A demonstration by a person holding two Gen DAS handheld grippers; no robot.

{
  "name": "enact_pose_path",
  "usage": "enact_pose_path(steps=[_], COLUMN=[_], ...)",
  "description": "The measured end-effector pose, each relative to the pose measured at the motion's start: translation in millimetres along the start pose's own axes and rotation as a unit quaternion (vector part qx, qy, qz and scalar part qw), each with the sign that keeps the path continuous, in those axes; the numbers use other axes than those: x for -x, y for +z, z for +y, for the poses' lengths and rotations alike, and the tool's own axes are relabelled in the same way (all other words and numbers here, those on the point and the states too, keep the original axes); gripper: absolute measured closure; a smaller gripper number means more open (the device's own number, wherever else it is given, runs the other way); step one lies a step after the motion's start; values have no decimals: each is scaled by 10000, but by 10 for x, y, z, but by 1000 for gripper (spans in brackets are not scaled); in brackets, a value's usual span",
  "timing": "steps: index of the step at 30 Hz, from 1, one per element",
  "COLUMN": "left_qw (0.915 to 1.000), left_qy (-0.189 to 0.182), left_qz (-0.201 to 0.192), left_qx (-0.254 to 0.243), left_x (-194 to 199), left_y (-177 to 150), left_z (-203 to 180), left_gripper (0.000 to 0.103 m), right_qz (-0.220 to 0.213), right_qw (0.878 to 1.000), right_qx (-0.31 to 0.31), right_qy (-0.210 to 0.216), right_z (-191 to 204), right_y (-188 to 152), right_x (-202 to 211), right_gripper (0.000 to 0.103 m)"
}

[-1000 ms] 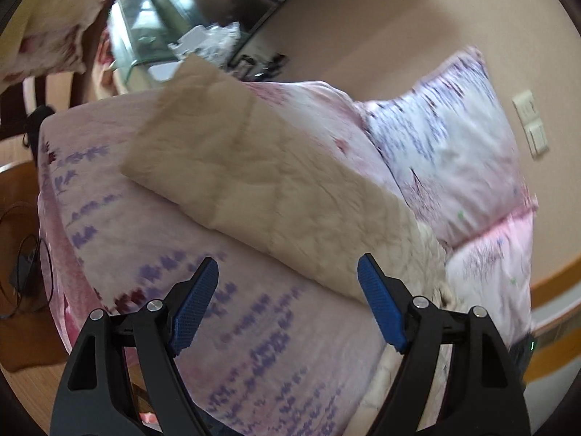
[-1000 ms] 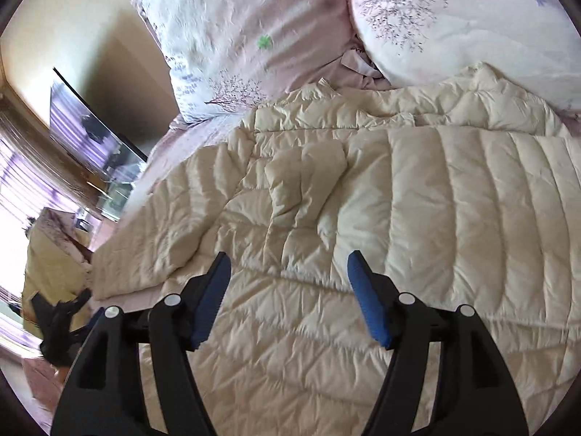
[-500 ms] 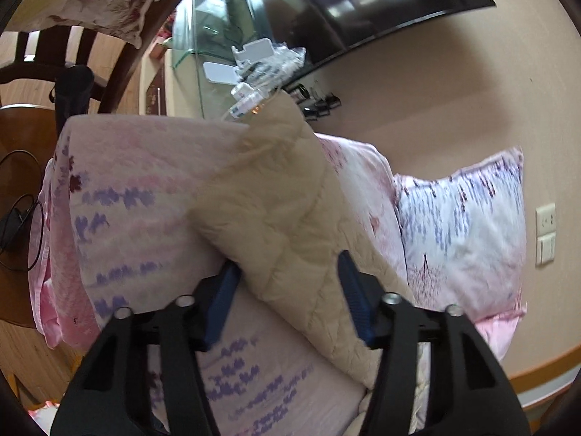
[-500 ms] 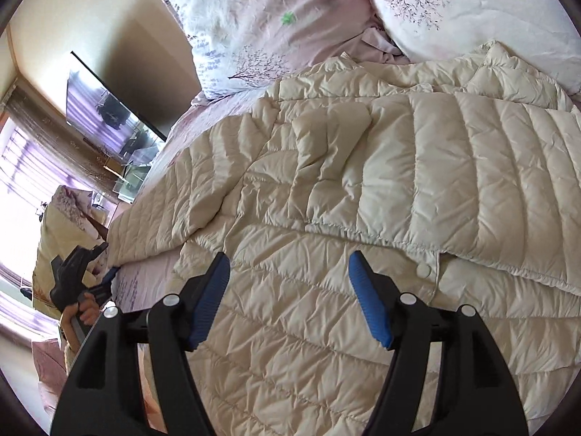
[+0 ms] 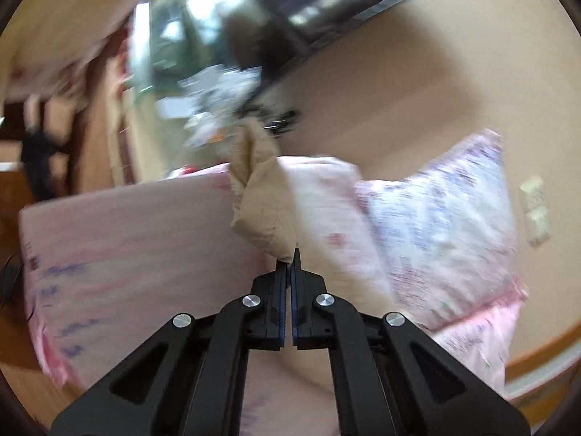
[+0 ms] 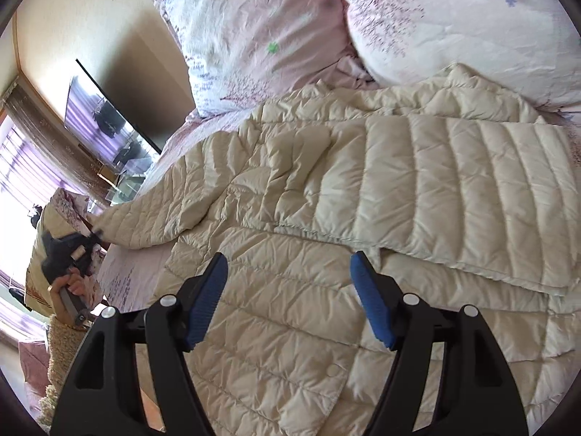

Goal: Fold large clothes

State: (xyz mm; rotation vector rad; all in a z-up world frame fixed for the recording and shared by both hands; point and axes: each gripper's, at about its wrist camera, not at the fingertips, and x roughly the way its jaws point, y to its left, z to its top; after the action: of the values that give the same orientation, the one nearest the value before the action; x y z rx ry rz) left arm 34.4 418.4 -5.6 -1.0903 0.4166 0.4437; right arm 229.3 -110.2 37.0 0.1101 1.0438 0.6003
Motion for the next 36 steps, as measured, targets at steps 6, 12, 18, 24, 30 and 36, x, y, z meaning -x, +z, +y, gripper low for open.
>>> enact_pose_path(steps=[6,12,18,24,30,36], left_qw=[9896,9590,9238,8885,8516,8375], left_qy=[-1131,-2141,-2658,-2745,-2091,-2314], left_qz=[155,917,1791,2660,3498,3530], left_qx=[-877,-1613,-2095,-2537,-3298,-3472], left_x=[99,-32,-315,-646,-1044,-940], left_y=[-239,-902,-1721,-2621,-3427,-3529], left_z=[-1004,-1900,-2434,-2670,-2703,-2679], left_gripper=[103,103,103,103,101,12], right_qz=[-173,-259,-396,-586,-716,-672], right_qw=[9998,9991,9972,9919,9832,9773], right_qx=[-119,-314,-561,-900,-1417,-1972], right_qy=[-23,-137,-310,-685,-901,-396], right_z=[-115,-291,-494,-789,-1146,-1395], right_y=[2,-17,-46,-40,-40,-62], right_x=[118,192,291,354,372,362], right_gripper=[32,32,32,32,32,32])
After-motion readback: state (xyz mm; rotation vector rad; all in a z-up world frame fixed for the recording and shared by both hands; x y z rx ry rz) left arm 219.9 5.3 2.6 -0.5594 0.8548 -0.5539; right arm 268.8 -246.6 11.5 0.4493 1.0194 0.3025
